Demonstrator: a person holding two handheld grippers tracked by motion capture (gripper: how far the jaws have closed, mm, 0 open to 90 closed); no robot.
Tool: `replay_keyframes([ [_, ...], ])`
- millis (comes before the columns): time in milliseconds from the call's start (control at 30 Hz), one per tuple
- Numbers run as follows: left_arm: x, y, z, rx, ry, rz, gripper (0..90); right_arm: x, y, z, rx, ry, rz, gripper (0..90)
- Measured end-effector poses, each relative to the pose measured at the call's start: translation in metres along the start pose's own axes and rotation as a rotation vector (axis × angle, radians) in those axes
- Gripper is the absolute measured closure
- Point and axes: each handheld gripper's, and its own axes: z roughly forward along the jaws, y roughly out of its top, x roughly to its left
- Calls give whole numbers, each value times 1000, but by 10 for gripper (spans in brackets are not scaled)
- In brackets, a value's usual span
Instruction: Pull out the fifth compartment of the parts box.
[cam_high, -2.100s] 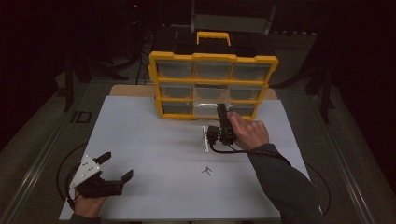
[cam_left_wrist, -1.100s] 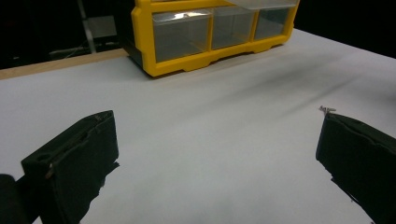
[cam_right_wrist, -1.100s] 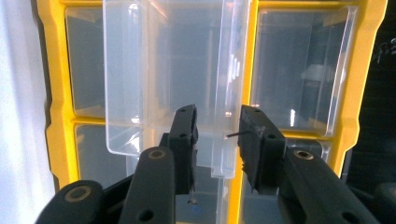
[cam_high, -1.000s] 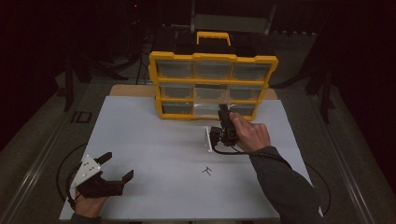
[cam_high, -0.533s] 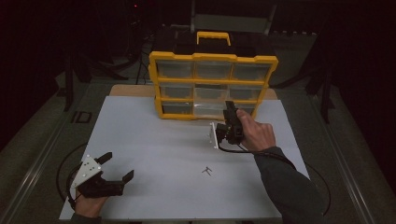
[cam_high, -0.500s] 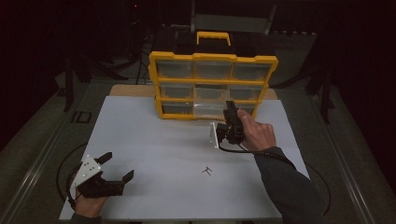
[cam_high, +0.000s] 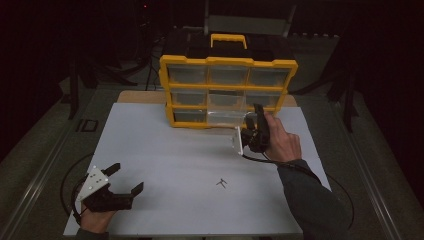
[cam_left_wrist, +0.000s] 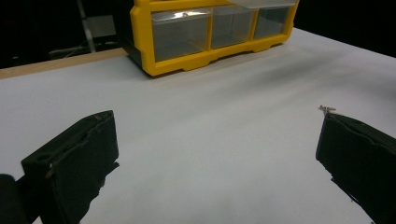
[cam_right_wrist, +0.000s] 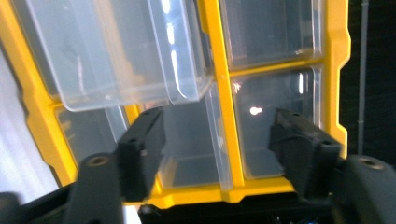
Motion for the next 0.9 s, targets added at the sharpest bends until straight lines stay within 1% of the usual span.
replay_keyframes([
  [33,0,0,0,1,0,1,1,0,-1,1,3,2,6,283],
  [67,0,0,0,1,-1,1,1,0,-2,1,11,-6,12,263],
  [100,0,0,0,0,0,0,1,-2,-4,2,8,-15,-1,243],
  [133,0,0,0,0,0,-1,1,-1,-5,1,19,-14,25,228],
  [233,0,0,0,1,0,1,0,-1,-8,2,31,-15,39,202],
  [267,0,0,0,1,-1,1,0,-1,-9,2,34,-19,50,193],
  [300,0,0,0,1,-1,1,0,-2,-10,3,38,-22,49,185],
  [333,0,0,0,1,-1,1,1,-2,-11,2,45,-20,66,176],
  [400,0,0,0,1,-1,1,1,-2,-13,3,53,-24,74,163],
  [433,0,0,0,1,-1,1,0,-2,-15,3,58,-17,93,155],
  [500,0,0,0,0,-1,0,0,-2,-17,3,63,-23,110,145],
  [667,0,0,0,1,-1,1,0,-4,-25,3,74,-19,207,136],
  [733,0,0,0,1,-1,1,0,-6,-28,3,76,-8,262,133],
  [800,0,0,0,1,-1,1,1,-7,-32,2,76,-7,322,131],
  [900,-1,0,0,1,-2,1,0,-8,-37,2,78,16,409,127],
])
